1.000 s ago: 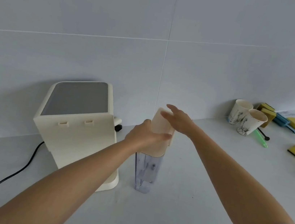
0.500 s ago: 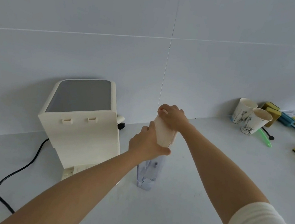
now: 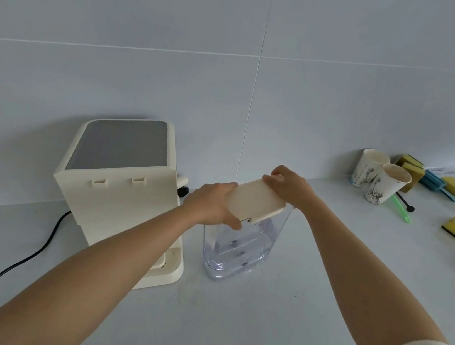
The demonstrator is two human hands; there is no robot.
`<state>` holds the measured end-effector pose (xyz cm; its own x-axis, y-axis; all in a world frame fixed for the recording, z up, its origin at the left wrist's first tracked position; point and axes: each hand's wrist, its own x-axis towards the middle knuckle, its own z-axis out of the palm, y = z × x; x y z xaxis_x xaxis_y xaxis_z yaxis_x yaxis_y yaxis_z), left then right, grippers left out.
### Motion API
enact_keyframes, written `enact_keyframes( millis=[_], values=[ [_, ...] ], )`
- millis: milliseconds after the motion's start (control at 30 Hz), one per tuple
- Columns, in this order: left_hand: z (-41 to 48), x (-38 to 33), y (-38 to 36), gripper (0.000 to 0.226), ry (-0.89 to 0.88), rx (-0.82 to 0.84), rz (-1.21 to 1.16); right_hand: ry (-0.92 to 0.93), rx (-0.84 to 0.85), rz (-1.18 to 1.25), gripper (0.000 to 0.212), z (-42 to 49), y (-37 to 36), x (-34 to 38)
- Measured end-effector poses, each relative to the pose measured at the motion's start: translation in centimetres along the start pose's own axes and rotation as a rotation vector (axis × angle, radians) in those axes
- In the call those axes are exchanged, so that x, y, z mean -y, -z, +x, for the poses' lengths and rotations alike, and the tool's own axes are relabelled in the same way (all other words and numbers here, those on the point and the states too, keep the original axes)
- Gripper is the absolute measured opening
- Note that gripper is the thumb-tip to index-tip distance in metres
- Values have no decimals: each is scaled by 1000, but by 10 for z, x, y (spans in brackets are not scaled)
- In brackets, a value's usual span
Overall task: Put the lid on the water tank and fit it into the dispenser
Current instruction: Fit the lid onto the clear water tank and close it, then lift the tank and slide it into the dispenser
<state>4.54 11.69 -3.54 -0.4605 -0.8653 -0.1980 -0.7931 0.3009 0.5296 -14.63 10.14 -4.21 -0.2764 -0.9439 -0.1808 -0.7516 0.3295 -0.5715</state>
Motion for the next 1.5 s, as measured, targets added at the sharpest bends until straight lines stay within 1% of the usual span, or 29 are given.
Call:
enact_keyframes(
  millis=[200, 400, 567, 700, 767, 900, 933, 1000, 1133, 1200, 1233, 1300, 1367, 1433, 1500],
  values=[
    [7, 11, 19, 92, 2, 41, 33, -60, 41, 67, 31, -14, 5, -16],
    [13, 15, 29, 94, -13, 92, 65, -82, -15, 197, 35, -27, -6, -33],
    [14, 17, 31, 94, -16, 110, 62, -87, -90, 184, 38, -38, -12, -36],
    [14, 17, 31, 93, -24, 115, 48, -89, -114, 178, 39, -45, -13, -36],
    [10, 20, 31, 92, -31, 120, 21, -73, -120, 204, 39, -50, -14, -34],
    [7, 28, 20, 93, -46, 112, -120, -40, -117, 339, 35, -55, -17, -39],
    [7, 29, 16, 96, -47, 93, -157, -32, -112, 376, 36, -56, -17, -40],
    [7, 33, 6, 104, -36, 59, -243, -18, -86, 467, 48, -60, -16, -43],
    [4, 39, -13, 121, 1, 17, -387, 13, -6, 662, 89, -68, -16, -51],
    [5, 42, -21, 124, 20, -19, -475, 23, 48, 712, 102, -71, -17, -59],
    [5, 43, -23, 123, 36, -29, -531, 25, 74, 726, 105, -72, -17, -64],
    [7, 47, -29, 112, 48, -20, -603, 40, 119, 724, 108, -73, -20, -70],
    [7, 49, -34, 98, 52, 18, -574, 83, 153, 689, 102, -74, -23, -74],
    [8, 51, -37, 96, 65, 60, -537, 92, 178, 636, 98, -71, -30, -77],
    [10, 54, -40, 96, 74, 77, -508, 49, 193, 572, 99, -69, -37, -81]
  ],
)
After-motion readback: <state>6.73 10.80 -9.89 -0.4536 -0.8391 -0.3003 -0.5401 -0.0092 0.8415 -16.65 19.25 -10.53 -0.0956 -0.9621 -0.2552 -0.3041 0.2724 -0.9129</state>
